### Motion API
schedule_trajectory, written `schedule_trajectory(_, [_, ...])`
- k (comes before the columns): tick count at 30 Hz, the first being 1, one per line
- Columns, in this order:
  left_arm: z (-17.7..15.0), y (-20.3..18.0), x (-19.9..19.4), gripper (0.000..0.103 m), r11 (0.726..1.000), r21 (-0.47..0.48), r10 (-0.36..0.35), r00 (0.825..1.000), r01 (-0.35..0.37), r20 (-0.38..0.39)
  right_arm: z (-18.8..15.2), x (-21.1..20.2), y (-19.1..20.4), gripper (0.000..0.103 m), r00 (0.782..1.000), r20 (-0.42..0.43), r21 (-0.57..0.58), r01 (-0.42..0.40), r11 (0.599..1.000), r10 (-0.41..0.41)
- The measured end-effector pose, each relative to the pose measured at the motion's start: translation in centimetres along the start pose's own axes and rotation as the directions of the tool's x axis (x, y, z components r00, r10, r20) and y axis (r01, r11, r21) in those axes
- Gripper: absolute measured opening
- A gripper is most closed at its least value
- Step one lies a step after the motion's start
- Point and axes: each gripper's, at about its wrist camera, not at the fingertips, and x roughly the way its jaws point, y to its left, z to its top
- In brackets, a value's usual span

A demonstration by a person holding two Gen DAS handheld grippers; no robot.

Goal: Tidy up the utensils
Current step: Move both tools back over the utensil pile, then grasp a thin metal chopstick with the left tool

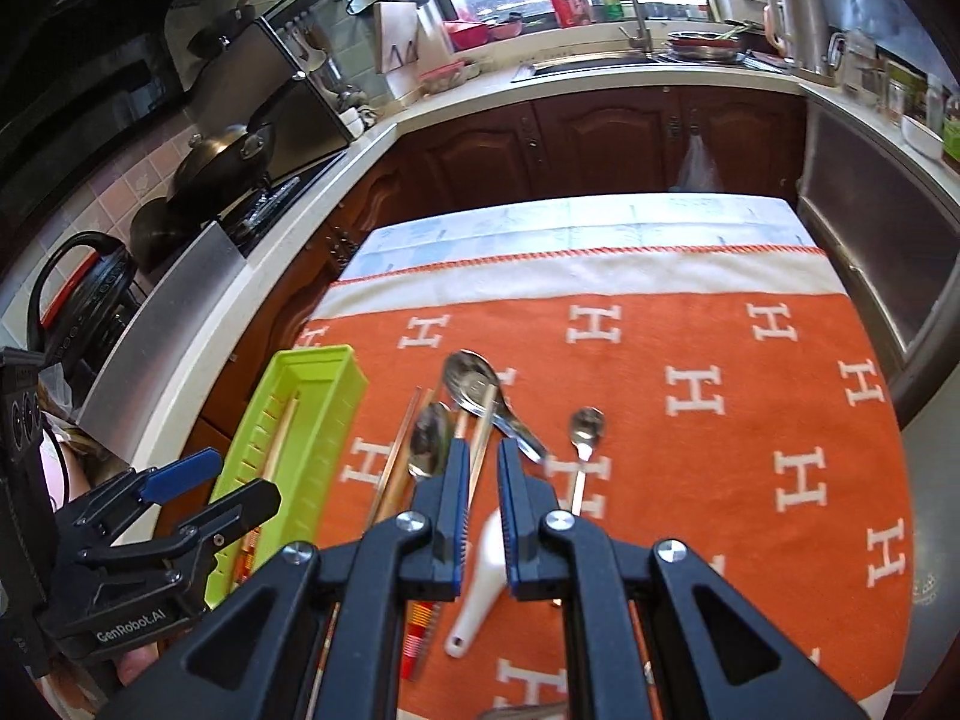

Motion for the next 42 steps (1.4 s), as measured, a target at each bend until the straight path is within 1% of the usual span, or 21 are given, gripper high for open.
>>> schedule_trajectory(4, [-1.0, -0.6, 1.9, 0.068, 1.000, 0.006, 0.004, 0.999, -0.004, -0.037, -1.6, 0.3, -1.1, 0.010, 1.000, -0.014, 0.009, 0.010, 1.000, -0.010])
schedule_trajectory(6, [-1.4, -0.3, 3.1, 0.057, 1.000, -0.001, 0.001, 0.998, -0.001, -0.065, -2.4, 0.7, -1.7, 0.009, 1.000, -0.029, 0.017, 0.003, 1.000, -0.002])
schedule_trajectory(8, [-2.0, 0.0, 4.7, 0.038, 1.000, -0.020, -0.016, 0.994, 0.014, -0.111, -3.1, 1.1, -1.9, 0.009, 0.999, -0.040, 0.019, -0.002, 1.000, 0.003])
schedule_trajectory(9, [-2.2, 0.3, 5.4, 0.033, 0.999, -0.037, -0.028, 0.991, 0.023, -0.134, -3.5, 1.4, -2.1, 0.010, 0.999, -0.047, 0.021, -0.004, 1.000, 0.005])
schedule_trajectory(11, [-2.5, 1.1, 6.6, 0.016, 0.997, -0.066, -0.042, 0.986, 0.031, -0.163, -4.0, 1.8, -2.1, 0.010, 0.998, -0.055, 0.020, -0.005, 1.000, 0.006])
schedule_trajectory(13, [-2.9, 1.7, 7.6, 0.011, 0.996, -0.086, -0.038, 0.982, 0.022, -0.186, -4.6, 2.3, -2.3, 0.010, 0.998, -0.066, 0.023, -0.016, 1.000, 0.018])
schedule_trajectory(17, [-3.1, 2.5, 8.8, 0.007, 0.997, -0.074, 0.014, 0.978, -0.030, -0.208, -5.4, 3.3, -2.7, 0.009, 0.995, -0.093, 0.030, -0.037, 0.999, 0.040])
schedule_trajectory(20, [-2.9, 2.6, 9.4, 0.007, 0.996, -0.063, 0.048, 0.975, -0.063, -0.218, -5.7, 3.8, -2.9, 0.009, 0.993, -0.107, 0.037, -0.049, 0.998, 0.052])
schedule_trajectory(24, [-3.0, 2.9, 10.3, 0.007, 0.995, -0.045, 0.076, 0.967, -0.089, -0.245, -5.9, 4.2, -3.0, 0.009, 0.991, -0.115, 0.045, -0.060, 0.997, 0.065])
schedule_trajectory(26, [-2.8, 2.8, 10.7, 0.006, 0.993, -0.022, 0.106, 0.963, -0.115, -0.248, -5.9, 4.3, -3.0, 0.009, 0.991, -0.116, 0.048, -0.064, 0.997, 0.069])
schedule_trajectory(30, [-2.4, 2.5, 11.1, 0.006, 0.992, -0.002, 0.119, 0.961, -0.123, -0.251, -5.9, 4.5, -3.2, 0.009, 0.990, -0.120, 0.054, -0.075, 0.996, 0.081])
schedule_trajectory(35, [-2.1, 1.7, 11.5, 0.007, 0.991, 0.046, 0.135, 0.957, -0.127, -0.256, -6.0, 4.9, -3.2, 0.010, 0.988, -0.131, 0.053, -0.077, 0.996, 0.084])
schedule_trajectory(37, [-2.3, 1.3, 12.1, 0.006, 0.990, 0.061, 0.139, 0.946, -0.126, -0.293, -6.0, 5.0, -3.1, 0.010, 0.987, -0.134, 0.053, -0.077, 0.996, 0.084])
schedule_trajectory(38, [-2.4, 1.0, 12.1, 0.006, 0.988, 0.076, 0.150, 0.948, -0.134, -0.281, -6.0, 5.0, -3.1, 0.009, 0.987, -0.136, 0.053, -0.078, 0.996, 0.084])
schedule_trajectory(40, [-2.5, 0.7, 12.1, 0.006, 0.985, 0.095, 0.163, 0.947, -0.142, -0.278, -6.1, 5.1, -3.1, 0.009, 0.987, -0.137, 0.056, -0.078, 0.995, 0.085])
schedule_trajectory(42, [-2.4, 0.8, 12.1, 0.006, 0.986, 0.091, 0.158, 0.947, -0.137, -0.281, -6.0, 5.1, -3.2, 0.010, 0.987, -0.137, 0.058, -0.080, 0.995, 0.087])
